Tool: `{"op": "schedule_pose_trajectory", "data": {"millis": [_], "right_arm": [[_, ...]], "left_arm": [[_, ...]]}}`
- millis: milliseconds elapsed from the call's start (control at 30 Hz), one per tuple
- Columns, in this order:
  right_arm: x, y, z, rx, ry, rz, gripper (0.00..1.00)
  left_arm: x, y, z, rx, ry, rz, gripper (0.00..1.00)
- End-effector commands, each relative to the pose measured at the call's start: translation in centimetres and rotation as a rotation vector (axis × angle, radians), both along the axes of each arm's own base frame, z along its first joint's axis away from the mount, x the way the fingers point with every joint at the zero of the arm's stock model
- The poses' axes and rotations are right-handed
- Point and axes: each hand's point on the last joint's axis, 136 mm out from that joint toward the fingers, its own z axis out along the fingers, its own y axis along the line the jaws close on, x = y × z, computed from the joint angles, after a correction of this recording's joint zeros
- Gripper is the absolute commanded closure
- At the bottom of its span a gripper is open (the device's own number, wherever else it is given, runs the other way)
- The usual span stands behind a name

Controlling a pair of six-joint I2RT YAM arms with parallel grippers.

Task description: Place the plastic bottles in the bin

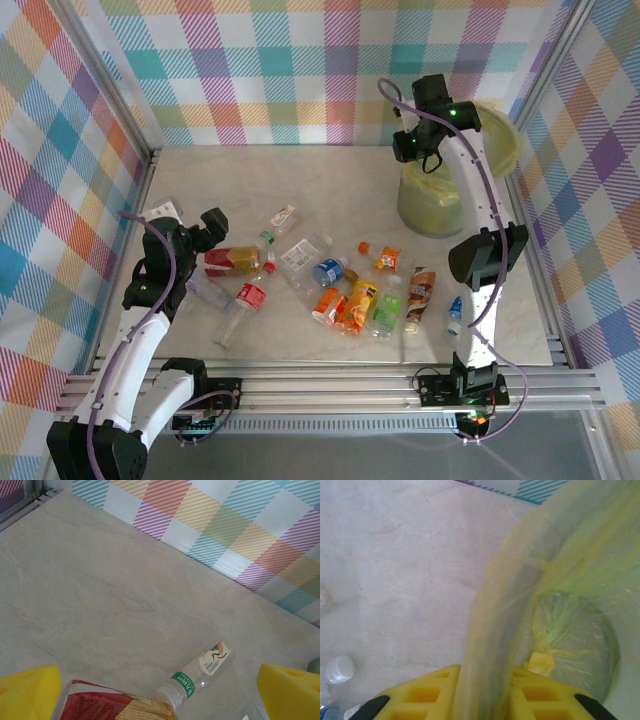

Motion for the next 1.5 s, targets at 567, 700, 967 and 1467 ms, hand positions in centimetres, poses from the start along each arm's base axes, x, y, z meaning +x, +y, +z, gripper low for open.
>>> {"op": "schedule_pose_trajectory", "data": {"millis": [567,700,967,1467], "right_arm": [[-3.4,10.4,4.8,0.107,-0.121,0.325,1.00],[-4.2,12.9,5.2,0.091,-0.152,0.388,1.00],[-5.3,15.7,4.3,0.046,-0.154,0.454,1.00],[-6.4,16.9,1.8,-0.034,-0.101,0.482,0.74]], "left_arm": [[-0.4,1.1,0.1,0.012,0.005,0.048,0.00],[-0.5,1.0,-0.1,0.006,0.012,0.048,0.00],[-0.7,1.1,0.0,0.004,0.011,0.055,0.00],[-0.9,1.9,-0.4,-0.001,0.025,0.104,0.00]]}}
